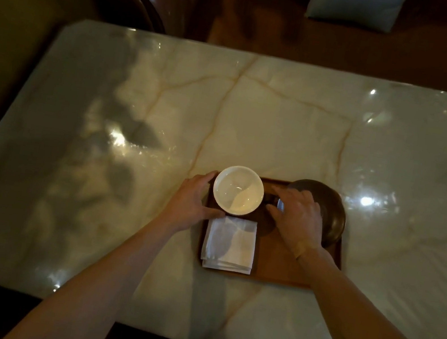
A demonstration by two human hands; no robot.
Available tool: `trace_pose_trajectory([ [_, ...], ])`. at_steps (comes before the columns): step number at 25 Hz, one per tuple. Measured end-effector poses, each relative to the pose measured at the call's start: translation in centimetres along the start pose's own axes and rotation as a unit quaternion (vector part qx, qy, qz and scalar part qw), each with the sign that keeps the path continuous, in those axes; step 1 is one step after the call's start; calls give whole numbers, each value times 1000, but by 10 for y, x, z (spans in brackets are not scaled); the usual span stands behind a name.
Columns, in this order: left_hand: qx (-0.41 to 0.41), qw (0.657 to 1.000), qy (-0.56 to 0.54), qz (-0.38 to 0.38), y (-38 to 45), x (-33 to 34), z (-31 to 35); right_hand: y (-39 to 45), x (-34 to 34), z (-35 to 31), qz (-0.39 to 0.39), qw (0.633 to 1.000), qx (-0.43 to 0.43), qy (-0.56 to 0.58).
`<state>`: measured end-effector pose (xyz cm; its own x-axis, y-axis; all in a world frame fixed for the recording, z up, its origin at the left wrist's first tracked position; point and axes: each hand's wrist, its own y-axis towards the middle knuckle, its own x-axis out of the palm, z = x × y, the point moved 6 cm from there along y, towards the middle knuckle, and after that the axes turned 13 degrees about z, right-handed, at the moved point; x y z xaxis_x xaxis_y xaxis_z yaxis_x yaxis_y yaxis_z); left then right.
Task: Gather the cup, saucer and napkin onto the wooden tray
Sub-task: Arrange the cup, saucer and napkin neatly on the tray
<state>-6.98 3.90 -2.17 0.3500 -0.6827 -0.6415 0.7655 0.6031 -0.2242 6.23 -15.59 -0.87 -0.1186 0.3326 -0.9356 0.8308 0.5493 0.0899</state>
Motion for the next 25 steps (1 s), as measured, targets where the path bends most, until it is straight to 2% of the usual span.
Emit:
trace_pose_trajectory([
  [4,-62,996,13,60,-27,3,-12,-26,-2,-1,-27,997,44,-53],
  [7,-49,988,78,125,-54,5,-9,-54,-4,-7,-55,992,61,-93],
  [10,-14,980,160,115,-72,7,-1,-71,-8,-11,-105,986,65,-109],
  [13,67,977,197,53,-78,12,11,-71,-23,-11,-144,983,53,-104],
  [15,112,969,219,-25,-77,21,18,-69,-32,-5,-188,974,32,-118],
  [18,131,947,264,-129,-76,36,30,-64,-45,17,-252,958,11,-134],
  [21,116,918,315,-213,-75,53,42,-62,-60,47,-287,950,7,-122],
  [23,118,896,353,-244,-77,64,49,-61,-66,64,-300,945,-4,-129],
  [25,138,885,381,-232,-78,77,64,-62,-70,83,-309,941,-14,-137],
])
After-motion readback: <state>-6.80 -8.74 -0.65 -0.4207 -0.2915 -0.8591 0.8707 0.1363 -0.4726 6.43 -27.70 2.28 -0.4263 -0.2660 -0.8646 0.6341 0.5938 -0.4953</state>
